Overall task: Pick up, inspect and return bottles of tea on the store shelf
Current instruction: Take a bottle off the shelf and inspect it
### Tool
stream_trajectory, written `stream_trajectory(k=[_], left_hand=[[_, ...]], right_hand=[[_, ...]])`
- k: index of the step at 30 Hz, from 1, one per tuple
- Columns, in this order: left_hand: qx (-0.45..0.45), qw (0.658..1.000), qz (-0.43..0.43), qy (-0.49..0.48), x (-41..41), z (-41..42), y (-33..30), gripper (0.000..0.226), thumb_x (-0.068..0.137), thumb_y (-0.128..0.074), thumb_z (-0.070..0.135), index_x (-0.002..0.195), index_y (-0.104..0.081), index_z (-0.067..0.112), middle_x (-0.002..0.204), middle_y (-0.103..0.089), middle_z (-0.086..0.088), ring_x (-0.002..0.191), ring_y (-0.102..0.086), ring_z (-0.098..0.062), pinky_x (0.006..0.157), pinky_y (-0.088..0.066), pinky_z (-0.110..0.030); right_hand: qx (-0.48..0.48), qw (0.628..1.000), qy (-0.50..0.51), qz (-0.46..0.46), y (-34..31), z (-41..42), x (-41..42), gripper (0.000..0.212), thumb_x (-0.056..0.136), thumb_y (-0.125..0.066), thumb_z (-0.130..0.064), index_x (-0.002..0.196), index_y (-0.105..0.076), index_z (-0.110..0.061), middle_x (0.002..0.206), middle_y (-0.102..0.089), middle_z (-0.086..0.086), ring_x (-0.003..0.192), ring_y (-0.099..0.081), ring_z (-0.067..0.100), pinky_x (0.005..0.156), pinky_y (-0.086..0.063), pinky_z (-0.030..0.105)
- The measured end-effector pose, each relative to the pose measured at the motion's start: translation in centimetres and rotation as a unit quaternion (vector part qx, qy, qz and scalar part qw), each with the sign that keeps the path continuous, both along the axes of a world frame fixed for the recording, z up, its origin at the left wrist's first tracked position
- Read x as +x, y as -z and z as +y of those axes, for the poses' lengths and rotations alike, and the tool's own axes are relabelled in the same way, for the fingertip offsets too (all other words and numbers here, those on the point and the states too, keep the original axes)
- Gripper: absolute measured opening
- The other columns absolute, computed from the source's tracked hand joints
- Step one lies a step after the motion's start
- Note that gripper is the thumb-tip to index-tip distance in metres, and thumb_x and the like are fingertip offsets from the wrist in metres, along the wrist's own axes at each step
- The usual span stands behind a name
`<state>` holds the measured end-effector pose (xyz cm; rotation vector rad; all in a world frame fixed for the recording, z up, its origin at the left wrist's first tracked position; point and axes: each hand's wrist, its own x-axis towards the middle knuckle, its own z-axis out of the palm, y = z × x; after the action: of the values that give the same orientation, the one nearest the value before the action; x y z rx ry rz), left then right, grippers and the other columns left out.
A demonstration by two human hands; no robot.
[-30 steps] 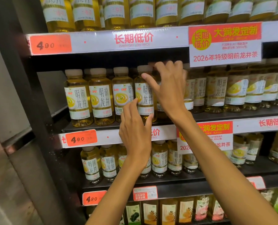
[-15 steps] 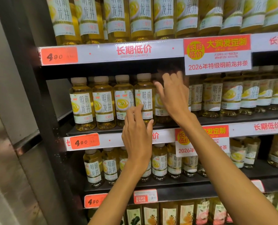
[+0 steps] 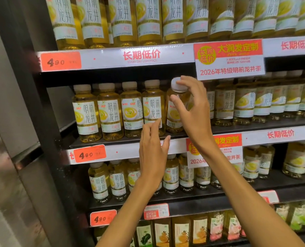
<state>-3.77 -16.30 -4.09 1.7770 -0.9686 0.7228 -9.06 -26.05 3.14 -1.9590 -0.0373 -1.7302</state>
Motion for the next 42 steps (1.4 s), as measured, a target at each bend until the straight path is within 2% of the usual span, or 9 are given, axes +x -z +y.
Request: stream_trajectory(k=[5,9,14,21,24,30,35,38,42], left_hand=[[-0.037,0.998,-0.016,0.043,-0.3,0.1,0.0,0.051,0.088,-0.066,0.012,0.136,-0.047,0.012,0.122,-0.053,-0.004,0.108,-0.047,-0.002,0.094,-0.036,-0.005],[-0.030,0.997,-0.016,0.073,-0.3,0.1,0.1,0.060,0.084,-0.071,0.011,0.138,-0.044,0.011,0.128,-0.051,-0.006,0.118,-0.051,-0.015,0.101,-0.042,-0.023],[-0.013,0.992,0.006,0.127,-0.4,0.4,0.0,0.072,0.081,-0.075,0.019,0.142,-0.037,0.014,0.140,-0.041,-0.002,0.130,-0.035,-0.006,0.109,-0.032,-0.018],[0.011,0.990,-0.033,0.140,-1.3,2.1,-1.1,0.087,0.073,-0.080,0.025,0.145,-0.031,0.018,0.144,-0.039,-0.001,0.131,-0.027,0.000,0.112,-0.031,-0.040],[0.061,0.979,0.015,0.194,-2.3,2.9,-0.9,0.082,0.072,-0.081,0.030,0.140,-0.036,0.023,0.134,-0.051,0.004,0.122,-0.048,-0.006,0.100,-0.048,-0.037],[0.050,0.929,0.193,0.313,-5.4,3.5,0.5,0.053,0.072,-0.083,0.026,0.117,-0.056,0.024,0.104,-0.068,0.012,0.096,-0.064,0.002,0.076,-0.055,-0.018],[0.020,0.845,0.353,0.401,-7.7,3.6,1.4,0.030,0.068,-0.072,0.048,0.097,-0.068,0.047,0.099,-0.072,0.021,0.092,-0.068,0.000,0.069,-0.053,-0.014],[-0.015,0.774,0.455,0.440,-9.0,2.8,2.0,0.052,0.065,-0.069,0.053,0.113,-0.064,0.036,0.105,-0.074,0.000,0.092,-0.071,-0.016,0.075,-0.057,-0.029],[-0.065,0.692,0.513,0.504,-11.2,0.9,2.6,0.071,0.063,-0.076,0.061,0.124,-0.062,0.025,0.113,-0.069,-0.017,0.090,-0.071,-0.024,0.075,-0.058,-0.035]], right_hand=[[0.009,1.000,-0.026,-0.008,2.2,0.3,-0.4,0.052,0.084,-0.072,-0.010,0.130,-0.047,-0.003,0.134,-0.043,0.004,0.126,-0.046,0.024,0.105,-0.041,0.033],[0.028,0.999,-0.030,0.018,3.8,0.9,-0.8,0.037,0.089,-0.064,-0.008,0.125,-0.055,-0.003,0.123,-0.056,0.011,0.116,-0.053,0.016,0.099,-0.044,0.026],[0.061,0.995,-0.064,-0.045,3.0,2.0,-2.7,0.028,0.090,-0.062,-0.008,0.117,-0.056,-0.010,0.114,-0.055,0.002,0.106,-0.053,0.000,0.090,-0.042,0.017],[0.130,0.961,-0.231,-0.073,1.4,3.4,-6.8,0.028,0.091,-0.061,-0.009,0.116,-0.055,-0.020,0.111,-0.065,0.012,0.107,-0.065,0.018,0.085,-0.054,0.028],[0.154,0.949,-0.274,-0.039,1.3,3.2,-7.8,0.030,0.089,-0.062,-0.012,0.118,-0.056,-0.016,0.108,-0.066,0.014,0.104,-0.066,0.024,0.088,-0.054,0.035],[0.266,0.902,-0.338,0.014,1.8,2.2,-8.4,0.026,0.086,-0.065,-0.022,0.111,-0.062,-0.013,0.092,-0.072,0.005,0.094,-0.071,0.020,0.074,-0.055,0.027],[0.286,0.842,-0.448,0.096,2.3,-0.4,-8.2,0.032,0.093,-0.048,-0.034,0.115,-0.061,-0.015,0.098,-0.073,0.003,0.105,-0.067,0.026,0.085,-0.055,0.033],[0.286,0.810,-0.489,0.153,3.3,-1.7,-8.2,0.037,0.094,-0.046,-0.039,0.123,-0.056,-0.017,0.108,-0.071,0.009,0.108,-0.066,0.030,0.087,-0.054,0.037],[0.304,0.787,-0.507,0.177,4.4,-4.0,-9.5,0.038,0.095,-0.047,-0.035,0.125,-0.055,-0.013,0.098,-0.071,0.010,0.102,-0.067,0.030,0.087,-0.054,0.036]])
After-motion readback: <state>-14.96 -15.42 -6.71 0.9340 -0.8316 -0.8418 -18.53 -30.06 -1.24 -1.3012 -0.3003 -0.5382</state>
